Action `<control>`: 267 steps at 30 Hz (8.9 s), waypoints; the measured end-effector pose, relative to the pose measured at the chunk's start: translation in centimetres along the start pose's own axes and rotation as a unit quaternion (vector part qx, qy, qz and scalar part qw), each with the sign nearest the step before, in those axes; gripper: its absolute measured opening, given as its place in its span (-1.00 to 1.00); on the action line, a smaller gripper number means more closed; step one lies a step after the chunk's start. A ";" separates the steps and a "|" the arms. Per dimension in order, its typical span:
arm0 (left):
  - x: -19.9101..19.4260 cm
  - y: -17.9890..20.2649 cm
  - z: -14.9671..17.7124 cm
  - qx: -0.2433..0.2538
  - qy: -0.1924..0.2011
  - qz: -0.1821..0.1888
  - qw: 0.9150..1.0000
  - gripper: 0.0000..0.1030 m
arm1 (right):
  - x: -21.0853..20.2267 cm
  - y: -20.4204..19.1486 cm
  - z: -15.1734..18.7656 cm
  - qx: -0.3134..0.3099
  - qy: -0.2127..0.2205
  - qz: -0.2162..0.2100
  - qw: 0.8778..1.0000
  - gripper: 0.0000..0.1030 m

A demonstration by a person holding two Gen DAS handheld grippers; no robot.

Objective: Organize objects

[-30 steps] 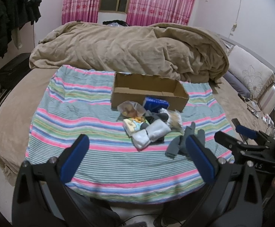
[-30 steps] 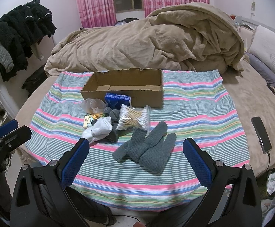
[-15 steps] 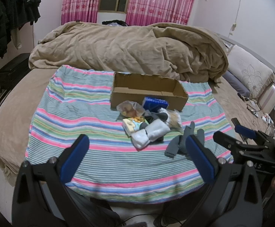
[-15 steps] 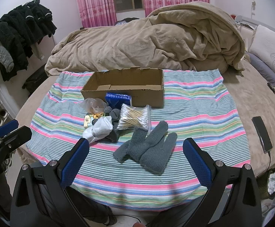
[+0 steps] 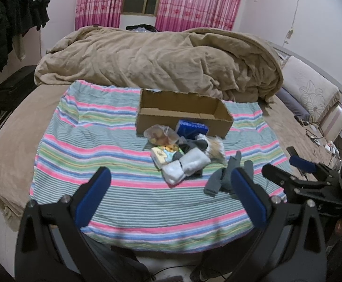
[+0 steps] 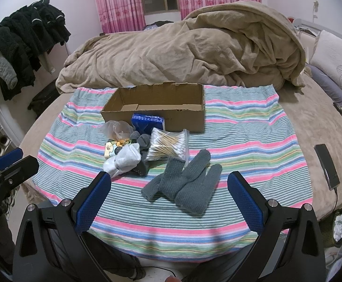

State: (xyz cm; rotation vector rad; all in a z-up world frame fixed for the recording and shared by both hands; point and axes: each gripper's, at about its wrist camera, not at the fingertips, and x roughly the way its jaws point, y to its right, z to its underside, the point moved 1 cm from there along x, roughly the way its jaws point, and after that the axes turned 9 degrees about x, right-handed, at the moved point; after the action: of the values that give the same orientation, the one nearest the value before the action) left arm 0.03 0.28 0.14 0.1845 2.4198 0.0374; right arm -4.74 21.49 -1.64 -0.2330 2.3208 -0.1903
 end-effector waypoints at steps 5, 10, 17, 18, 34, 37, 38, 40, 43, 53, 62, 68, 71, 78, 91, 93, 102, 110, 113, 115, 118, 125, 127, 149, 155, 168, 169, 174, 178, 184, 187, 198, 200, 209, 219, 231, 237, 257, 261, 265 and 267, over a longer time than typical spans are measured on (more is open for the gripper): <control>0.4 0.0 -0.1 0.001 -0.002 0.002 1.000 0.99 | 0.2 -0.1 0.1 0.001 -0.002 -0.001 1.000 0.97; 1.1 0.0 -0.1 0.001 -0.006 0.004 1.000 0.99 | 0.6 0.2 -0.1 0.003 -0.003 0.000 1.000 0.97; 3.7 0.0 0.0 -0.004 -0.023 0.023 0.999 0.99 | 1.7 1.5 -0.7 0.011 -0.011 0.004 1.000 0.97; 4.2 0.1 0.1 -0.003 -0.028 0.026 0.999 0.99 | 2.0 1.8 -0.8 0.014 -0.012 0.006 1.000 0.97; 12.4 0.8 1.3 -0.011 -0.080 0.044 0.996 0.93 | 8.3 5.2 -0.1 0.040 -0.063 0.013 0.997 0.96; 14.0 0.8 1.8 -0.012 -0.093 0.047 0.994 0.84 | 9.6 5.5 0.2 0.041 -0.076 0.010 0.996 0.96; 14.5 0.8 1.9 -0.012 -0.096 0.048 0.994 0.84 | 10.0 5.5 0.3 0.041 -0.080 0.009 0.996 0.96; 15.4 0.8 2.1 -0.013 -0.102 0.047 0.994 0.84 | 10.8 5.7 0.4 0.040 -0.087 0.007 0.995 0.96; 16.4 0.7 2.3 -0.015 -0.105 0.048 0.993 0.82 | 11.7 5.7 0.7 0.039 -0.094 0.002 0.995 0.95; 18.6 0.7 3.0 -0.029 -0.104 0.074 0.991 0.24 | 14.5 5.4 1.6 0.037 -0.125 -0.020 0.991 0.74; 17.5 0.7 3.2 -0.031 -0.095 0.077 0.992 -0.10 | 13.5 4.5 1.9 0.024 -0.126 -0.060 0.990 -0.14; 16.4 0.7 3.0 -0.027 -0.080 0.075 0.994 -0.33 | 12.1 4.5 2.0 0.024 -0.117 -0.061 0.991 -0.28; 16.2 0.6 3.1 -0.029 -0.076 0.076 0.994 -0.33 | 11.5 4.5 2.1 0.026 -0.114 -0.060 0.991 -0.31; 14.5 0.7 2.4 -0.023 -0.048 0.079 0.995 -0.53 | 10.4 4.2 1.9 0.026 -0.104 -0.060 0.992 -0.35; 10.1 0.2 -0.9 -0.017 -0.009 0.080 0.997 -0.53 | 6.8 3.5 -0.9 0.021 -0.056 -0.071 0.996 -0.37; 9.8 0.0 -1.7 -0.017 -0.003 0.084 0.996 -0.53 | 6.3 3.4 -1.7 0.018 -0.046 -0.071 0.996 -0.37; 9.5 -0.3 -6.2 -0.001 0.030 0.082 0.996 -0.53 | 5.3 3.2 -6.9 0.006 0.010 -0.067 0.998 -0.37; 11.9 -0.4 -9.1 0.011 0.036 0.078 0.996 -0.53 | 6.9 3.6 -10.7 0.008 0.035 -0.073 0.997 -0.37; 12.9 -0.1 -9.8 0.016 0.038 0.079 0.996 -0.52 | 8.1 3.5 -12.0 0.007 0.038 -0.078 0.996 -0.36; 13.8 0.0 -10.2 0.015 0.037 0.079 0.996 -0.52 | 8.8 3.3 -12.5 0.003 0.038 -0.079 0.996 -0.37; 15.2 0.0 -10.4 0.012 0.031 0.078 0.996 -0.52 | 10.1 3.1 -13.3 -0.002 0.036 -0.082 0.996 -0.36; 19.1 -0.3 -10.8 0.010 0.013 0.073 0.997 -0.52 | 13.6 3.0 -13.9 -0.003 0.021 -0.089 0.996 -0.36; 20.2 -0.5 -10.9 0.004 0.010 0.071 0.997 -0.52 | 14.7 3.0 -14.0 -0.006 0.017 -0.093 0.995 -0.36; 22.7 -2.1 -9.6 -0.026 -0.026 0.048 0.998 -0.16 | 19.4 3.5 -13.0 -0.007 -0.007 -0.076 0.997 0.34; 19.7 -2.7 -9.3 -0.036 -0.008 0.034 0.999 0.30 | 16.5 2.9 -12.9 -0.017 0.016 -0.072 0.997 0.52; 13.0 -3.3 -6.7 -0.044 0.011 0.030 0.999 0.32 | 9.4 1.1 -11.2 -0.024 0.048 -0.075 0.996 0.58; 12.6 -3.4 -6.5 -0.046 0.011 0.030 0.998 0.32 | 8.9 0.9 -10.9 -0.025 0.049 -0.076 0.996 0.59; 11.1 -3.6 -4.7 -0.050 0.007 0.030 0.998 0.32 | 6.6 0.5 -9.4 -0.030 0.054 -0.078 0.995 0.63; 11.1 -3.7 -2.7 -0.056 -0.010 0.032 0.998 0.32 | 5.9 0.5 -8.0 -0.029 0.048 -0.077 0.995 0.63; 12.4 -3.6 -0.2 -0.062 -0.038 0.034 0.997 0.32 | 6.5 1.0 -5.6 -0.021 0.028 -0.074 0.997 0.63; 13.3 -3.4 0.6 -0.061 -0.050 0.034 0.996 0.32 | 7.3 1.0 -4.4 -0.021 0.013 -0.074 0.997 0.63; 17.5 -4.0 2.3 -0.065 -0.084 0.018 0.994 0.42 | 11.6 1.7 -2.1 -0.018 -0.032 -0.063 0.997 0.64; 18.2 -4.0 2.1 -0.066 -0.083 0.019 0.994 0.43 | 12.4 1.7 -2.0 -0.019 -0.037 -0.061 0.997 0.64; 21.6 -2.2 0.1 -0.049 -0.109 0.039 0.992 0.50 | 15.2 2.4 -2.2 -0.015 -0.055 -0.065 0.996 0.64; 24.1 -0.8 -0.5 -0.007 -0.147 0.017 0.989 0.53 | 16.8 2.7 -2.2 -0.014 -0.072 -0.085 0.994 0.63; 23.0 -2.3 0.3 -0.004 -0.146 0.010 0.989 0.43 | 17.5 2.5 -2.2 -0.014 -0.089 -0.091 0.992 0.44; 22.0 -3.6 0.2 -0.041 -0.139 0.033 0.989 0.38 | 16.8 3.1 -2.1 -0.010 -0.086 -0.078 0.993 0.41; 13.2 -4.5 -2.2 -0.057 -0.060 0.050 0.995 0.38 | 9.2 2.9 -3.8 -0.010 -0.034 -0.083 0.996 0.41; 11.4 -4.4 -3.1 -0.052 -0.043 0.053 0.996 0.38 | 7.6 2.4 -4.6 -0.015 -0.020 -0.088 0.996 0.41; 9.7 -4.3 -4.3 -0.048 -0.023 0.054 0.997 0.38 | 6.7 2.0 -5.4 -0.017 -0.014 -0.084 0.996 0.41; 8.9 -4.2 -5.0 -0.043 -0.011 0.053 0.998 0.38 | 6.4 1.9 -5.8 -0.018 -0.009 -0.084 0.996 0.41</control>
State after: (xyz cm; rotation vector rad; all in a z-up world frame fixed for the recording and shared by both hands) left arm -10.41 -2.52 -2.17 0.2720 2.3789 0.1862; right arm -13.53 22.32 -2.51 -0.4466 2.2877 -0.2298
